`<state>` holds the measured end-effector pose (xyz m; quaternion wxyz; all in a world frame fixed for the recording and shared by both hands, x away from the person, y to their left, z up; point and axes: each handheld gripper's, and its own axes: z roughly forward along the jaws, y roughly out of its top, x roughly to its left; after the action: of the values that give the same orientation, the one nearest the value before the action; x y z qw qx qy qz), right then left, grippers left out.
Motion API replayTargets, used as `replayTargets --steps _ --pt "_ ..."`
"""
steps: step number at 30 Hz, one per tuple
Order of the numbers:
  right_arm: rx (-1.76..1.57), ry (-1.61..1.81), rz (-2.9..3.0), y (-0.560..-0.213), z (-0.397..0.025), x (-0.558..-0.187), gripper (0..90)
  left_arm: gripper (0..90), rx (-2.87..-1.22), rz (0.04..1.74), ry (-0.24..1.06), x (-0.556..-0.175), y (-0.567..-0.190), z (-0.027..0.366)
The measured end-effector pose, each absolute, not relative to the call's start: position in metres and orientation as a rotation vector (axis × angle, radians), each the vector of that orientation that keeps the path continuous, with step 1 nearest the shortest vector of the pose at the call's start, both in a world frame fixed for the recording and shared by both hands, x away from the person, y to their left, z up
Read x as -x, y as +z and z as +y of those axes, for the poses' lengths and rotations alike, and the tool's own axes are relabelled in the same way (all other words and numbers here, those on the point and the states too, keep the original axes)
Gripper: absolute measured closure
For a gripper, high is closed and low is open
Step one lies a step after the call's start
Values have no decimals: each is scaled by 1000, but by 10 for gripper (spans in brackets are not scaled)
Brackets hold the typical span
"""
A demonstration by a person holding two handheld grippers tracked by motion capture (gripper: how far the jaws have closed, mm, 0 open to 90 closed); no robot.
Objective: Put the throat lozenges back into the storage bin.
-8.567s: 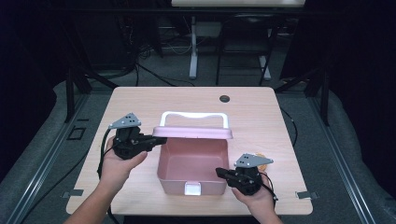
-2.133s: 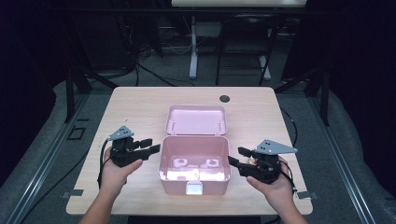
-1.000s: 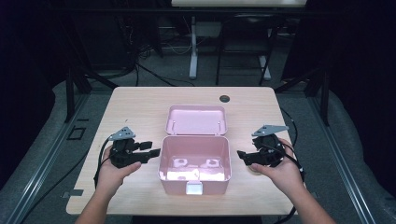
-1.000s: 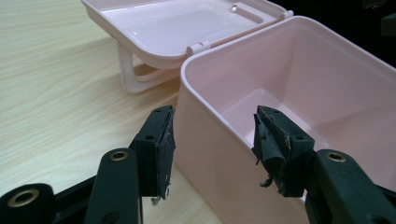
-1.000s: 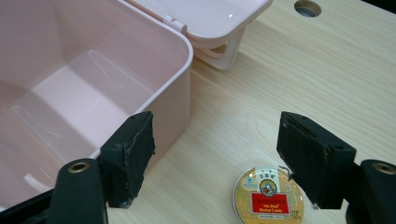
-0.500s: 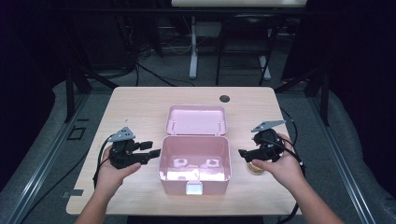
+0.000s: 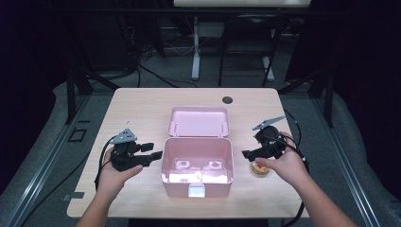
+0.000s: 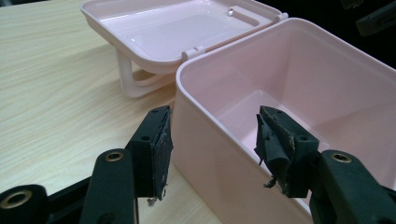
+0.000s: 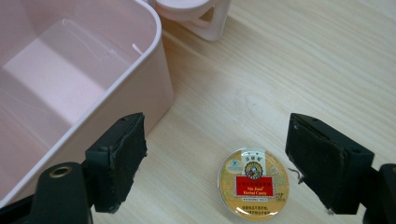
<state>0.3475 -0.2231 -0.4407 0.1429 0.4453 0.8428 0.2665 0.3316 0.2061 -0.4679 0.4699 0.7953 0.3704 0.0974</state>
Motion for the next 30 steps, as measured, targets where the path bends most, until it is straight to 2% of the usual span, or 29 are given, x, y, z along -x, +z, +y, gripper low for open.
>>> replayTargets --steps 12,30 --pt "-1325 625 2491 -446 -224 -364 226 450 -1946 917 233 -332 -467 207" --pt "-1431 352 2560 -469 -219 -389 155 450 -1932 926 234 -332 -466 210"
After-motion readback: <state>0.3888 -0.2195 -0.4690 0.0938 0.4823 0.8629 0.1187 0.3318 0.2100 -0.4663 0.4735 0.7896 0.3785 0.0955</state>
